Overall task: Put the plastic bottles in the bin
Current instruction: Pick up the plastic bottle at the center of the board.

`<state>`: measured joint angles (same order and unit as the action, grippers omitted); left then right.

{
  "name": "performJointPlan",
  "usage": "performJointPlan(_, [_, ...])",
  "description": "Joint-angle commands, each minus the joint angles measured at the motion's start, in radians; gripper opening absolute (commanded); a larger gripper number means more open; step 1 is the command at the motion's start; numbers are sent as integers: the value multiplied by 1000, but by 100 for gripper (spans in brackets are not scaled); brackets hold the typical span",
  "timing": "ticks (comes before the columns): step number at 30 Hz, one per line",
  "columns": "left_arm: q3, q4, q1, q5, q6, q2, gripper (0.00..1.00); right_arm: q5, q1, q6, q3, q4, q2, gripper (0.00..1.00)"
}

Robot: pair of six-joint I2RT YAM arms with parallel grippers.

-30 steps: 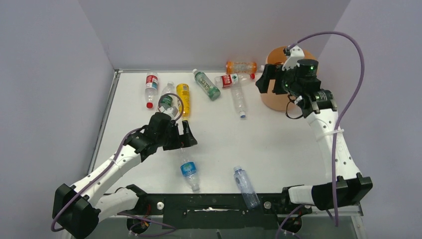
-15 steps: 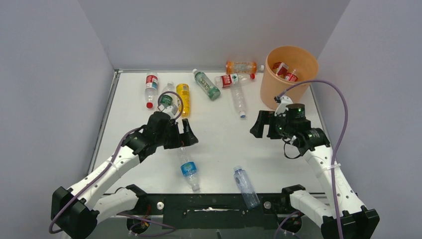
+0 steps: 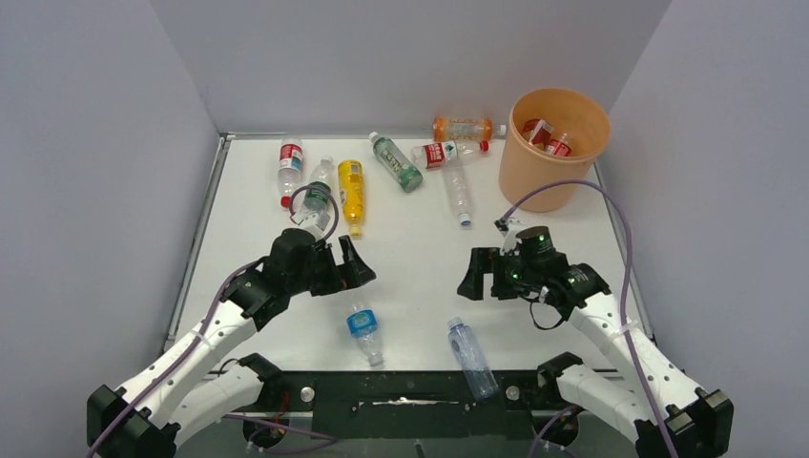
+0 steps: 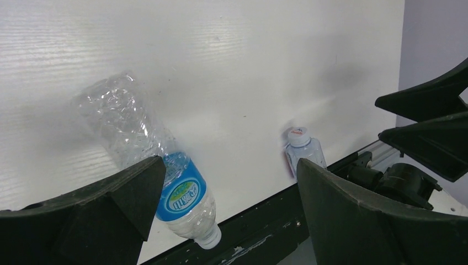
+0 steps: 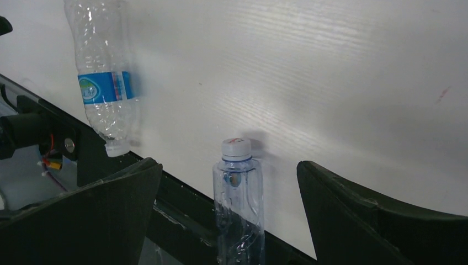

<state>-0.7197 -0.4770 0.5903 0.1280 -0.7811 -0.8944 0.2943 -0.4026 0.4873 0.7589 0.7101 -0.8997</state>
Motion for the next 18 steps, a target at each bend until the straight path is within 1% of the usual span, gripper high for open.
performJointPlan(1, [23,66,5,17,-14,19,91,-80,-129,99,-37,-60,-16,99])
performJointPlan(5, [24,59,4,25,0,20,91,-162,-263,189,-88,-79,-22,98])
performJointPlan(10, [20,49,4,37,10,14,91,-266,-408,293,-128,-57,-31,97])
performJointPlan(18, [48,38,5,37,5,47,91,-371,-600,420,-139,-5,-75,97])
